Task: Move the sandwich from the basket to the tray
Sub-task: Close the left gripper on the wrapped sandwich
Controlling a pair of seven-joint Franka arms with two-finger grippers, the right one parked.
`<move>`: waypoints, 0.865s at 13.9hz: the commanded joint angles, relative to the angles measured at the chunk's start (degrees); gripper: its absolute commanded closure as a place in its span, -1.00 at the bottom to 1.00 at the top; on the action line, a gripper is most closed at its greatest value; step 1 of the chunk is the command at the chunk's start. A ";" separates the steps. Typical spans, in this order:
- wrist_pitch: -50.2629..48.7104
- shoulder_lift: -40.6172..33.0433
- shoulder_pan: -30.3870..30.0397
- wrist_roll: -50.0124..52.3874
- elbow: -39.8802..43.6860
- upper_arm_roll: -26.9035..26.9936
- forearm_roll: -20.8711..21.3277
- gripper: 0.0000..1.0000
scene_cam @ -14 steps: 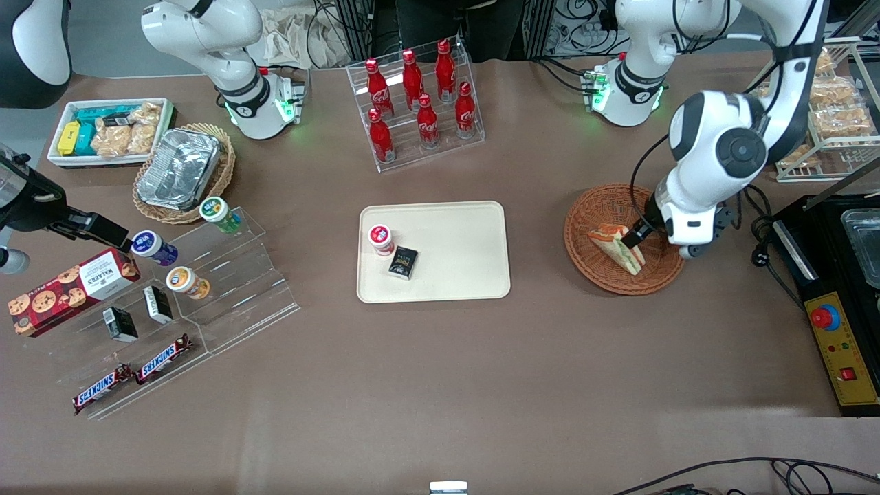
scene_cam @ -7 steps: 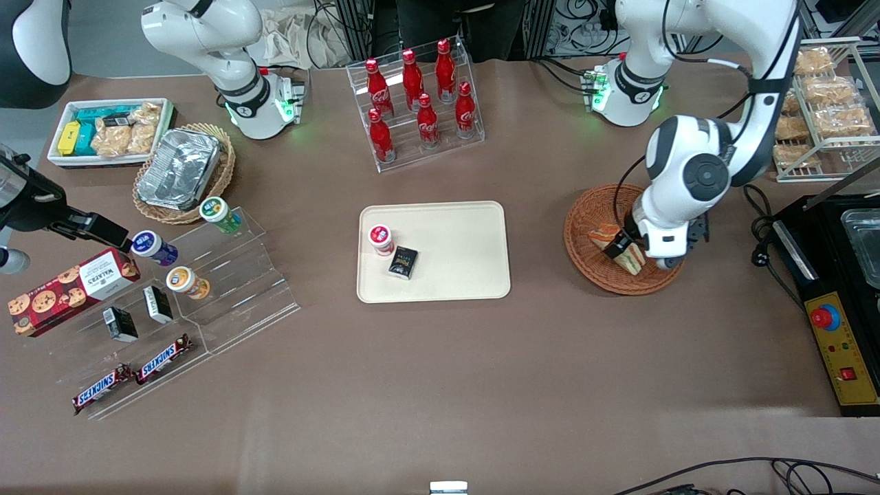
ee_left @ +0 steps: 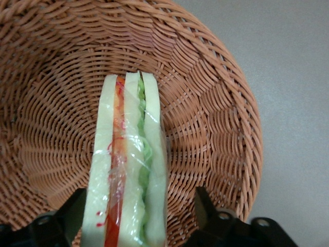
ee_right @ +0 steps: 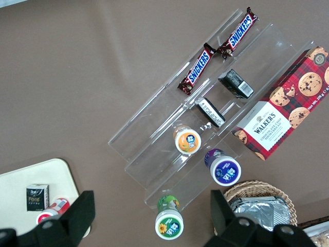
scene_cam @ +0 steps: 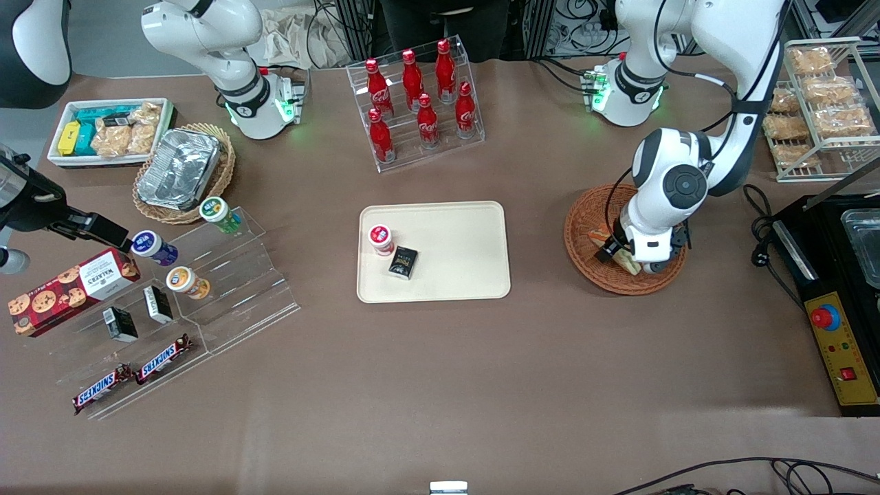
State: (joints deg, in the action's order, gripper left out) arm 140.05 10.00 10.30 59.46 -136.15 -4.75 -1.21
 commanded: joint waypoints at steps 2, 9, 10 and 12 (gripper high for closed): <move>1.46 -0.06 0.07 0.93 -0.52 0.35 1.30 1.00; -16.52 -10.24 0.33 -0.74 6.92 -0.09 3.14 1.00; -21.43 -11.04 0.42 -2.92 9.99 -0.26 3.05 1.00; -27.96 -11.75 0.68 -9.24 16.41 -1.83 2.97 1.00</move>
State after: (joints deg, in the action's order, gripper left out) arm 117.98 -0.79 10.41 54.60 -125.22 -5.42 1.08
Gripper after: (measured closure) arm 0.797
